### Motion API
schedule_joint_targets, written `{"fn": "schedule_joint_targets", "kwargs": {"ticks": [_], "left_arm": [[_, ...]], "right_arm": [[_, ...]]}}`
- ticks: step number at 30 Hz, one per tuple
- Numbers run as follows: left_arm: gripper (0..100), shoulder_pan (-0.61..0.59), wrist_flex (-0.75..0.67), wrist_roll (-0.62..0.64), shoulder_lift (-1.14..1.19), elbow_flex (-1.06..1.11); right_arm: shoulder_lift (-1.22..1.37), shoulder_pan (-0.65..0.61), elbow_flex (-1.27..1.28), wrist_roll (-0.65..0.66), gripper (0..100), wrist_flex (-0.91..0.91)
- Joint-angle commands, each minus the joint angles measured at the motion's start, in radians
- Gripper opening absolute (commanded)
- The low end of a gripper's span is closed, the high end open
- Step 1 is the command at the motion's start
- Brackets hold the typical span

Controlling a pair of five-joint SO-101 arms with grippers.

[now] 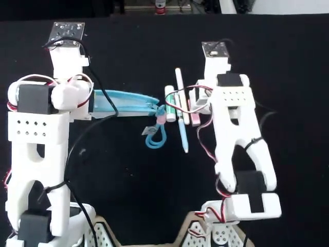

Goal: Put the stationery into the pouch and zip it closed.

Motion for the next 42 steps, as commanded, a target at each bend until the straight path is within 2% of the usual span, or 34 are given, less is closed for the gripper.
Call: {"fn": "schedule_joint_targets", "kwargs": {"ticks": [1, 10, 15, 20, 22, 24, 27, 32, 39, 42], "left_arm": [[3, 0.031, 0.005, 0.003, 0.017, 0.016], [3, 0.027, 0.006, 0.003, 0.017, 0.018], [3, 0.03, 0.006, 0.003, 0.017, 0.018], [3, 0.028, 0.005, 0.002, 0.017, 0.022], [3, 0.03, 0.0, 0.0, 0.012, 0.039], [3, 0.031, -0.002, -0.002, 0.015, 0.042], [3, 0.031, -0.002, -0.002, 0.017, 0.039], [3, 0.031, -0.002, -0.002, 0.014, 0.036], [3, 0.031, -0.002, -0.002, 0.014, 0.035], [3, 0.031, -0.002, -0.002, 0.014, 0.033]], "right_arm": [[0.005, -0.011, -0.01, -0.012, 15.1, -0.043], [0.196, -0.048, -0.056, 0.044, 14.9, -0.167], [0.357, -0.041, -0.219, 0.046, 14.9, -0.169], [0.484, -0.034, -0.344, 0.115, 14.7, -0.132], [0.51, -0.008, -0.394, 0.121, 10.9, -0.087], [0.522, 0.023, -0.423, 0.123, 1.3, -0.063], [0.507, 0.084, -0.424, 0.141, 0.9, -0.043], [0.404, 0.115, -0.317, 0.25, 1.0, 0.086], [0.17, 0.121, 0.093, 0.385, 1.3, -0.146], [0.128, 0.112, 0.139, 0.427, 6.8, -0.14]]}}
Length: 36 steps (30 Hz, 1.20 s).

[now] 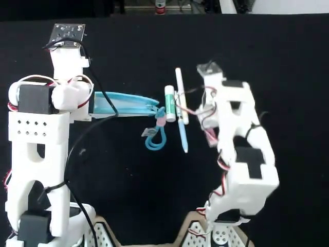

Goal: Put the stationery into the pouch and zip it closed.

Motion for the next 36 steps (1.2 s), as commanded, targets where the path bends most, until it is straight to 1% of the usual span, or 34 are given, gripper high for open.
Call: {"fn": "schedule_joint_targets", "kwargs": {"ticks": [1, 3, 4, 10, 14, 15, 17, 19, 23, 27, 30, 31, 33, 36], "left_arm": [[3, 0.031, -0.002, -0.002, 0.014, 0.016], [3, 0.031, -0.002, -0.002, 0.011, 0.018], [3, 0.031, -0.002, -0.002, 0.009, 0.018], [3, 0.031, -0.002, -0.003, 0.008, 0.021], [3, 0.031, -0.002, -0.003, 0.008, 0.021], [3, 0.031, -0.002, -0.003, 0.008, 0.021], [3, 0.031, -0.002, -0.003, 0.008, 0.021], [3, 0.031, -0.002, -0.003, 0.008, 0.022], [3, 0.031, -0.002, -0.003, 0.008, 0.024], [3, 0.031, -0.002, -0.003, 0.009, 0.022], [3, 0.031, -0.002, -0.003, 0.012, 0.019], [3, 0.031, -0.002, -0.003, 0.014, 0.019], [3, 0.031, -0.002, -0.003, 0.015, 0.021], [3, 0.031, -0.002, -0.002, 0.015, 0.021]], "right_arm": [[-0.085, 0.0, 0.015, 0.038, 10.8, -0.003], [-0.062, -0.008, -0.021, 0.035, 16.8, 0.038], [-0.044, -0.008, -0.051, 0.035, 17.2, 0.058], [0.16, -0.017, -0.286, 0.034, 13.2, 0.178], [0.271, -0.026, -0.378, 0.031, 12.7, 0.224], [0.278, -0.025, -0.383, 0.017, 10.8, 0.224], [0.272, -0.021, -0.369, -0.014, 1.1, 0.215], [0.228, -0.021, -0.343, -0.026, 1.5, 0.218], [0.004, -0.026, -0.236, -0.025, 1.0, 0.235], [-0.337, -0.069, -0.12, -0.025, 1.0, 0.31], [-0.607, -0.123, -0.104, -0.029, 1.0, 0.365], [-0.696, -0.144, -0.113, -0.041, 1.0, 0.377], [-0.86, -0.203, -0.14, -0.106, 1.1, 0.377], [-1.059, -0.358, -0.145, -0.226, 1.1, 0.301]]}}
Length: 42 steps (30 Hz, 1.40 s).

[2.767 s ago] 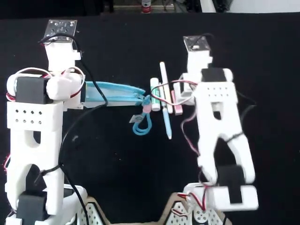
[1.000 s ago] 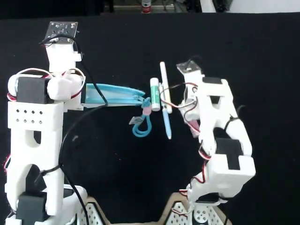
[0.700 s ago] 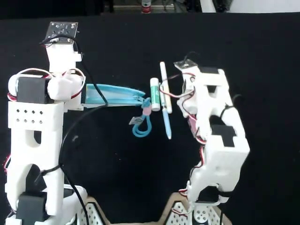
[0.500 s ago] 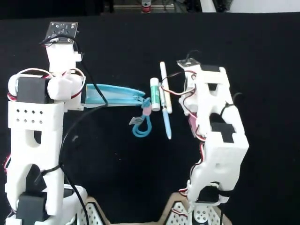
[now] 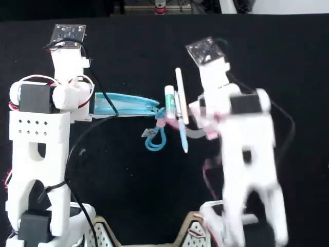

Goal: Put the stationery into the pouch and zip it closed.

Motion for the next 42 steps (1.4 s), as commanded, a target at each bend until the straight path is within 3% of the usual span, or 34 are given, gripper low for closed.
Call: {"fn": "schedule_joint_targets", "kwargs": {"ticks": [1, 6, 12, 17, 26, 35, 42], "left_arm": [[3, 0.031, -0.002, -0.002, 0.015, 0.015], [3, 0.031, -0.002, -0.002, 0.017, 0.016], [3, 0.031, -0.002, -0.002, 0.017, 0.01], [3, 0.031, -0.002, 0.0, 0.017, 0.018], [3, 0.031, 0.0, 0.0, 0.017, 0.019], [3, 0.031, 0.002, -0.002, 0.017, 0.019], [3, 0.031, 0.002, -0.002, 0.017, 0.019]], "right_arm": [[-0.283, -0.195, -0.028, -0.132, 1.1, -0.098], [-0.427, -0.463, 0.189, -0.196, 1.1, -0.453], [-0.483, -0.531, 0.493, -0.107, 1.1, -0.939], [-0.484, -0.565, 0.608, -0.106, 1.1, -1.168], [-0.49, -0.568, 0.57, -0.11, 1.1, -1.2], [-0.492, -0.56, 0.782, -0.11, 1.1, -1.247], [-0.49, -0.519, 0.8, -0.109, 1.1, -1.252]]}}
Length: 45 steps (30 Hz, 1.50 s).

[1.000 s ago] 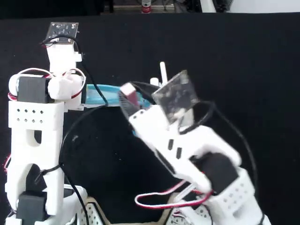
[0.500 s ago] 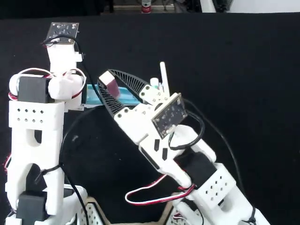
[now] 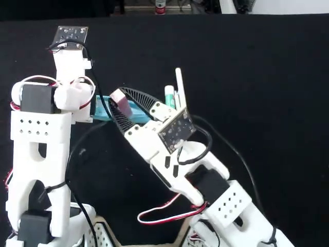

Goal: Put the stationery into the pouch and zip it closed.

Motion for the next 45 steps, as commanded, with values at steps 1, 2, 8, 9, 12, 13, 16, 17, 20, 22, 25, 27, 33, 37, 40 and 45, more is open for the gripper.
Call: {"fn": "schedule_joint_targets", "kwargs": {"ticks": [1, 2, 8, 9, 12, 13, 16, 17, 20, 22, 25, 27, 33, 37, 40, 45], "left_arm": [[3, 0.022, 0.002, -0.002, 0.015, 0.002], [3, 0.022, 0.002, -0.002, 0.015, -0.001], [3, 0.022, 0.0, -0.002, 0.017, 0.001], [3, 0.022, 0.0, -0.002, 0.017, 0.001], [3, 0.024, -0.002, 0.0, 0.017, -0.002], [3, 0.024, -0.002, 0.0, 0.017, -0.007], [3, 0.024, 0.002, 0.002, 0.011, -0.007], [3, 0.024, 0.002, 0.002, 0.011, -0.001], [3, 0.024, 0.0, 0.002, 0.017, 0.001], [3, 0.03, -0.002, 0.003, 0.017, -0.005], [3, 0.07, 0.003, 0.0, 0.015, 0.002], [3, 0.082, 0.002, 0.0, 0.018, 0.002], [3, 0.079, 0.002, -0.002, 0.018, 0.002], [3, 0.079, 0.0, -0.002, 0.018, 0.002], [3, 0.079, -0.002, -0.002, 0.018, 0.002], [3, 0.082, -0.002, -0.002, 0.018, 0.001]], "right_arm": [[-0.002, 0.055, 0.004, 0.006, 1.1, -0.026], [-0.002, 0.077, 0.008, 0.006, 1.1, -0.052], [-0.001, 0.103, 0.041, -0.046, 1.1, -0.149], [-0.001, 0.101, 0.045, -0.074, 1.1, -0.149], [0.004, 0.103, 0.059, -0.152, 1.1, -0.152], [0.005, 0.101, 0.064, -0.176, 1.1, -0.153], [0.005, 0.101, 0.084, -0.206, 1.1, -0.153], [0.005, 0.103, 0.093, -0.206, 1.1, -0.153], [0.005, 0.104, 0.125, -0.204, 1.1, -0.155], [0.005, 0.118, 0.143, -0.204, 1.1, -0.163], [0.005, 0.161, 0.179, -0.204, 1.1, -0.241], [0.005, 0.18, 0.197, -0.204, 1.1, -0.292], [0.007, 0.18, 0.209, -0.204, 1.1, -0.302], [0.007, 0.18, 0.199, -0.204, 1.1, -0.245], [0.007, 0.164, 0.173, -0.204, 1.1, -0.152], [0.007, 0.157, 0.105, -0.095, 1.1, -0.034]]}}
